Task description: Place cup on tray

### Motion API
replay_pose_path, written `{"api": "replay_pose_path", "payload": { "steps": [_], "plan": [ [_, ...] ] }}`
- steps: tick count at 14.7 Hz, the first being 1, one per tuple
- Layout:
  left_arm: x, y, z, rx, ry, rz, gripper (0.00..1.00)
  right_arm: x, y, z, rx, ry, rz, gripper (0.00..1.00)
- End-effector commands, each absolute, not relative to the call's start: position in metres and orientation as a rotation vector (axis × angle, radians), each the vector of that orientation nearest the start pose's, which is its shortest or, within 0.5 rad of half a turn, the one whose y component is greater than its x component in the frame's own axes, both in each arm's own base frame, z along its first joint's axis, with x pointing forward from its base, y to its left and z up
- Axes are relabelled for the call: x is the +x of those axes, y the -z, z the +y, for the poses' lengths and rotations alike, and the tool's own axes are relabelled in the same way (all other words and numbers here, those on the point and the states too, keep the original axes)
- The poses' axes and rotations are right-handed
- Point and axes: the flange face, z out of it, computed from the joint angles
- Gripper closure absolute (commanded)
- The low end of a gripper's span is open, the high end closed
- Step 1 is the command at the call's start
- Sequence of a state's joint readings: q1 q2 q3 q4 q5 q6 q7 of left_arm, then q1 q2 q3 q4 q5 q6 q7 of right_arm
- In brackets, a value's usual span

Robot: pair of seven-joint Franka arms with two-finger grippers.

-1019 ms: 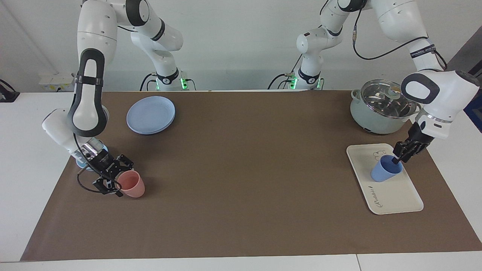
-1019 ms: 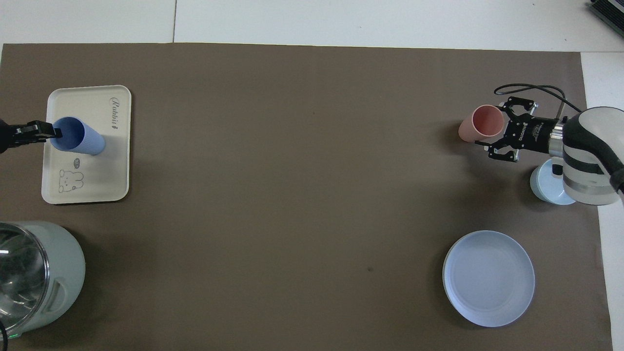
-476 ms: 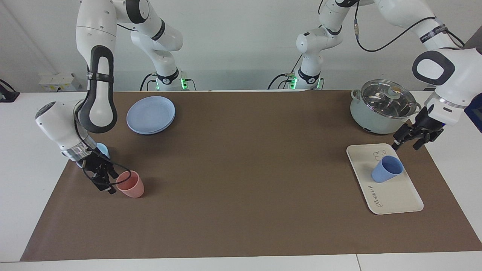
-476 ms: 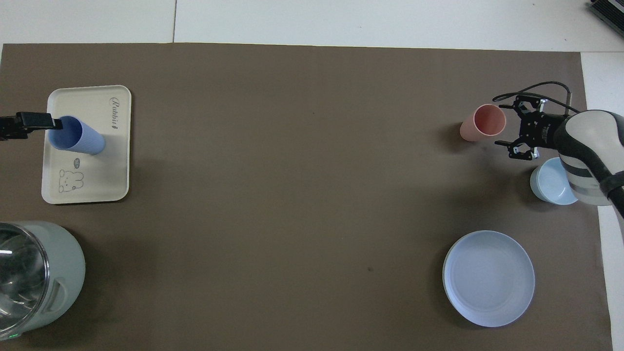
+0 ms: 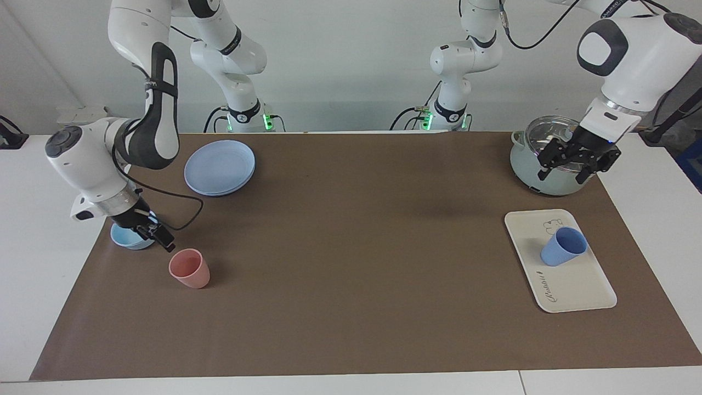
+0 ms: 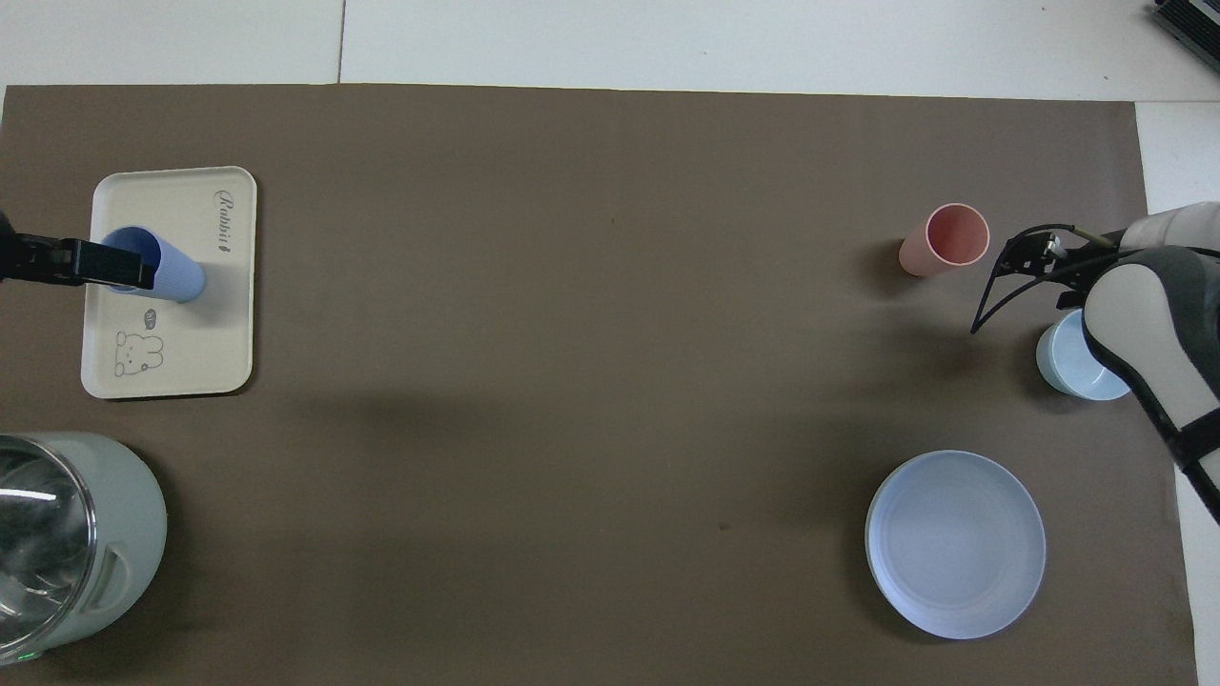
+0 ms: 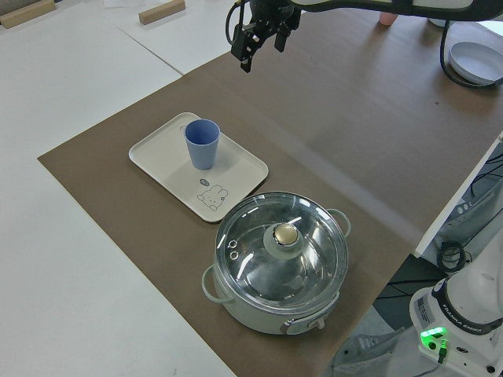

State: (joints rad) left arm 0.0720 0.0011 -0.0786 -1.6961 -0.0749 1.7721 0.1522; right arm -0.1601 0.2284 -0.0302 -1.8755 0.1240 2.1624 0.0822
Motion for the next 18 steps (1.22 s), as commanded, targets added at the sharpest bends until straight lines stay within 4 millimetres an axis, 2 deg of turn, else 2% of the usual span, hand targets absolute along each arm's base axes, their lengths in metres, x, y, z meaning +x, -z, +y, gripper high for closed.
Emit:
{"api": "replay_pose_path", "payload": {
  "steps": [1,3,8,11,16,17,18],
  "plan": [
    [0.552,-0.594,-0.04,-3.155,0.044,0.248,0.0,0.591,-0.43,-0.087,-3.064,0.081,0.3,0.01],
    [0.551,-0.611,-0.042,-3.154,-0.009,0.263,0.0,0.58,-0.452,-0.075,-3.065,0.042,0.268,0.01],
    [0.549,-0.613,-0.04,-3.151,-0.048,0.264,0.0,0.561,-0.507,-0.017,-3.095,0.053,0.098,0.01],
    [0.544,-0.618,-0.04,-3.129,-0.104,0.272,0.0,0.56,-0.539,0.009,-3.126,0.069,0.07,0.01],
    [0.545,-0.615,-0.046,-3.135,-0.053,0.289,0.0,0.57,-0.603,0.016,-3.18,0.037,0.042,0.01],
    [0.546,-0.615,-0.046,-3.135,-0.041,0.289,0.0,0.572,-0.614,0.017,-3.182,0.016,0.043,0.01],
    [0.547,-0.615,-0.046,-3.135,-0.034,0.289,0.0,0.571,-0.617,0.018,-3.177,0.006,0.048,0.01]
  ]
}}
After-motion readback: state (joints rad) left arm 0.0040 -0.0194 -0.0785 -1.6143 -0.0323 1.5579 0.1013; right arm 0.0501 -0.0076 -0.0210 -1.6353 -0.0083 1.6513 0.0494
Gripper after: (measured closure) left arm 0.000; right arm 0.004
